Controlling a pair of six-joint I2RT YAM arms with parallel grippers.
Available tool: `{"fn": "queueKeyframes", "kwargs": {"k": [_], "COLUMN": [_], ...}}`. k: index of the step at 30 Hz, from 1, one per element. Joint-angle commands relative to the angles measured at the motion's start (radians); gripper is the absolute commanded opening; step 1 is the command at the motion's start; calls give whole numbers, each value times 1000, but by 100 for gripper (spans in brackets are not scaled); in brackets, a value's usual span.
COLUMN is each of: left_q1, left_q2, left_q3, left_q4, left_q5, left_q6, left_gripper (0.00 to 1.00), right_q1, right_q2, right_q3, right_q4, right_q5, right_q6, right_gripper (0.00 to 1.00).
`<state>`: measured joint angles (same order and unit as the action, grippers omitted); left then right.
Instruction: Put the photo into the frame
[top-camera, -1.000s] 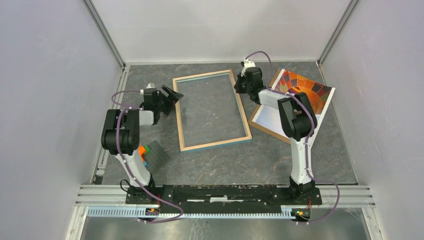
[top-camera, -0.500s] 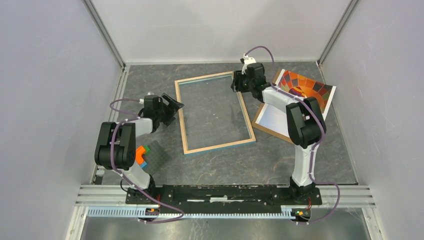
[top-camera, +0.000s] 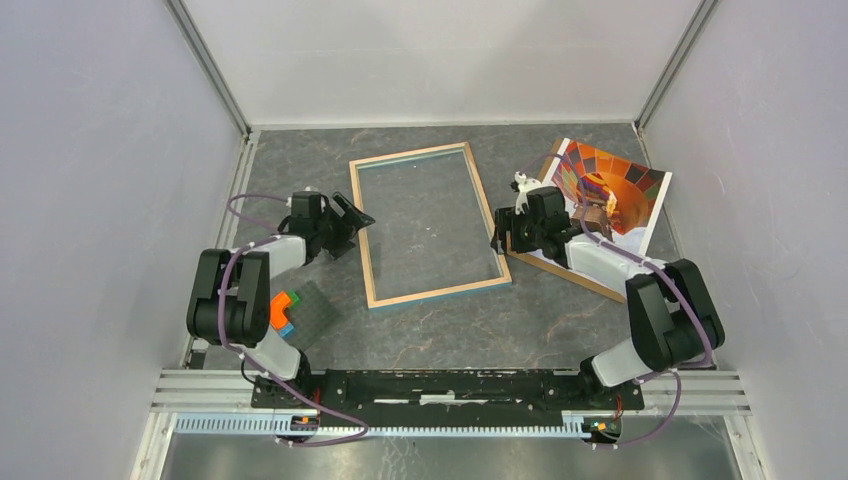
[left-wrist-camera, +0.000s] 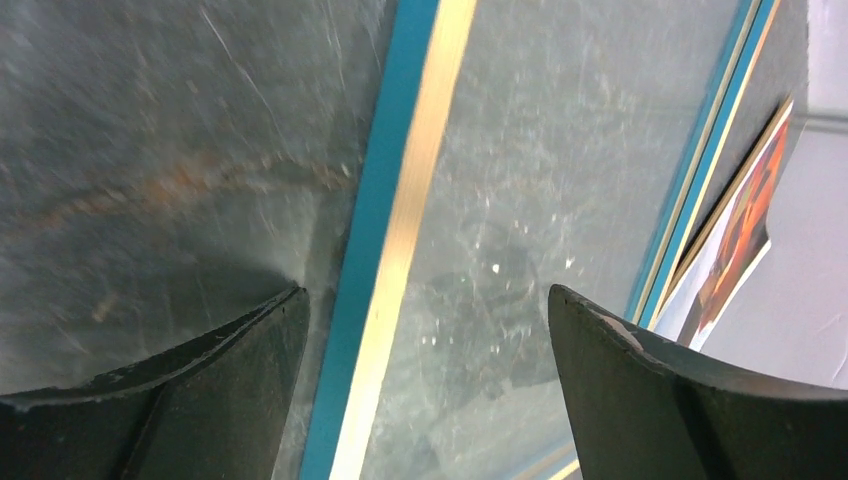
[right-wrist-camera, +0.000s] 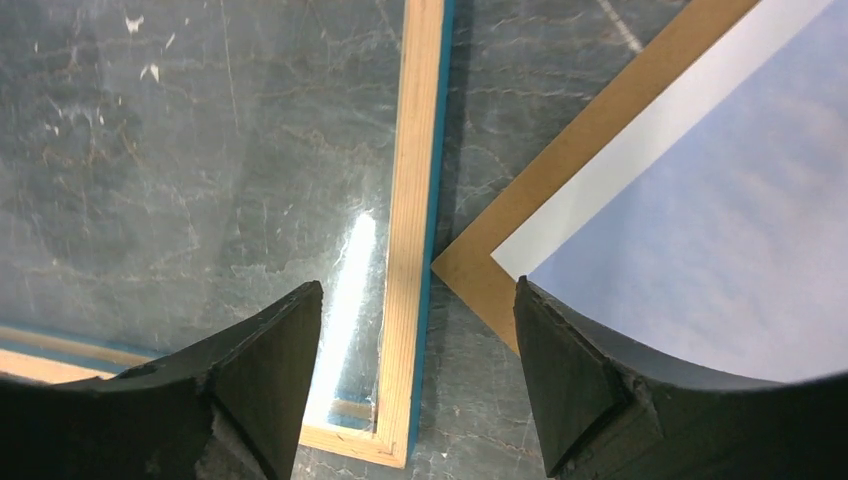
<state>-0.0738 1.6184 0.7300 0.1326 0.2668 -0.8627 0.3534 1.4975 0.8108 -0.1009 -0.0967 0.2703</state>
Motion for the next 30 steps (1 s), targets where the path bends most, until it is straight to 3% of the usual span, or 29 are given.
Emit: {"fn": "queueKeyframes", "kwargs": {"k": [1, 11, 16, 22, 27, 30], "left_q1": [-61, -136, -172, -269, -281, -295], "left_q2": [-43, -22, -110, -190, -240, -211], "left_q3": [-59, -96, -104, -87, -77, -72], "left_q4": [-125, -206, -250, -297, -343, -316], "left_q5": [19, 25, 37, 46, -6, 56], "left_q6": [34, 27, 32, -17, -15, -28], "left_gripper": [96, 100, 100, 100, 100, 100], "right_q1": [3, 1, 17, 22, 20, 16], "right_q2": [32, 185, 114, 88, 113, 124], "right_q3": [-57, -12, 20, 123, 148, 146], "right_q4": [136, 240, 256, 158, 114, 130], "right_q5": [-112, -250, -332, -334, -285, -297], "right_q6": [-63, 25, 108, 170, 163, 171], "right_gripper": [74, 75, 74, 74, 74, 74]}}
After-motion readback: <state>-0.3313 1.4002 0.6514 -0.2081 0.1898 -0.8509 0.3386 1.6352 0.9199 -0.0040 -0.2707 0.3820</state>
